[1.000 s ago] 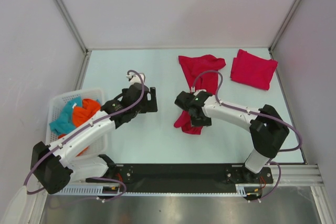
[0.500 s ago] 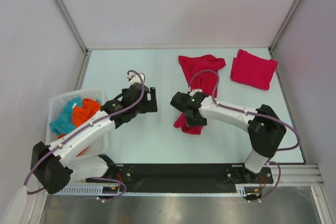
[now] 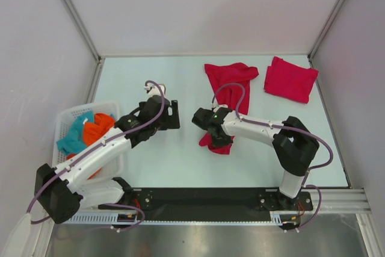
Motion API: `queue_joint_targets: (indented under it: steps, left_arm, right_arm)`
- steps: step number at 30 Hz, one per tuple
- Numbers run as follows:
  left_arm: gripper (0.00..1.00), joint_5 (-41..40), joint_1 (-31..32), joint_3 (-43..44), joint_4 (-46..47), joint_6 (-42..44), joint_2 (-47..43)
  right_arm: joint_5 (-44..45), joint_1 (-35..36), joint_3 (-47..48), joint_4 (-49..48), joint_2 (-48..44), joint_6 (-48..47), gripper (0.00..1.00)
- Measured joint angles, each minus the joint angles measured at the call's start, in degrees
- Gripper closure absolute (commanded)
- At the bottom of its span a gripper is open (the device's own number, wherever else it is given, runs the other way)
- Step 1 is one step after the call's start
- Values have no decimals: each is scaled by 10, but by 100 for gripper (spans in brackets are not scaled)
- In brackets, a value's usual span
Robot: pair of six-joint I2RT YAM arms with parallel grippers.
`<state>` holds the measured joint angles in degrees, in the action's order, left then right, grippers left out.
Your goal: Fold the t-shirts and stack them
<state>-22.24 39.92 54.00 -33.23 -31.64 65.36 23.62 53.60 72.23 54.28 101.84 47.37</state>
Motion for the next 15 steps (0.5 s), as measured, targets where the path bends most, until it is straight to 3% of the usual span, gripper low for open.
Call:
queue_joint_targets:
  steps: [8, 15]
  left_arm:
    - [6, 2, 0, -3, 2, 0, -2]
    - [6, 7, 0, -31, 10, 0, -19]
  right_arm:
    - [33, 46, 18, 55, -11, 32, 100]
    - [67, 177, 92, 173, -67, 155, 100]
